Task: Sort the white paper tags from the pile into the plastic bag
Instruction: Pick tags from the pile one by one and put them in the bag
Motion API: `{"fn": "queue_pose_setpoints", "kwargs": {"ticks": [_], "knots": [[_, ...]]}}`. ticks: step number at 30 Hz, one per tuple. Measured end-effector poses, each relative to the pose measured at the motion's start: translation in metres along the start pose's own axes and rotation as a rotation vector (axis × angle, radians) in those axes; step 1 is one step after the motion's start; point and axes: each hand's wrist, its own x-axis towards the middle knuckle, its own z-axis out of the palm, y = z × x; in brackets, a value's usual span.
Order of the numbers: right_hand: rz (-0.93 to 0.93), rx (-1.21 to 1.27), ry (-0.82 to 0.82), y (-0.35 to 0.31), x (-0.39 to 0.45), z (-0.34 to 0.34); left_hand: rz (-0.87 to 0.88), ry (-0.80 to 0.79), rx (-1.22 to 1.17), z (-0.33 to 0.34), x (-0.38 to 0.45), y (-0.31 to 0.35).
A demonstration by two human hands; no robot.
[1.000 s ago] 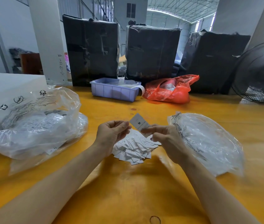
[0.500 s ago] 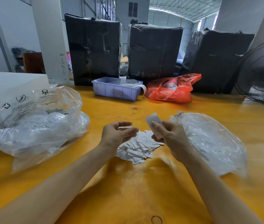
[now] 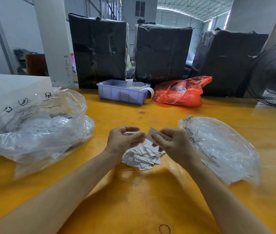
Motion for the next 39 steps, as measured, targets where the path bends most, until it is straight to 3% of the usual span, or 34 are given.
{"fn": "queue_pose_setpoints", "kwargs": {"ticks": [12, 20, 24, 39], "knots": [[-0.060, 0.024, 0.075, -0.008, -0.003, -0.001, 0.003, -0.022, 0.075, 0.000, -0.002, 0.001], [-0.141, -0.204, 0.108, -0.004, -0.004, 0.002, 0.008, -0.026, 0.061, 0.003, -0.005, 0.002], [-0.139, -0.238, 0.043, -0.003, -0.005, 0.005, 0.027, 0.004, 0.079, 0.002, -0.004, 0.001], [0.131, 0.118, -0.204, 0.003, -0.003, 0.005, 0.011, 0.028, 0.077, 0.007, -0.007, -0.001]]}}
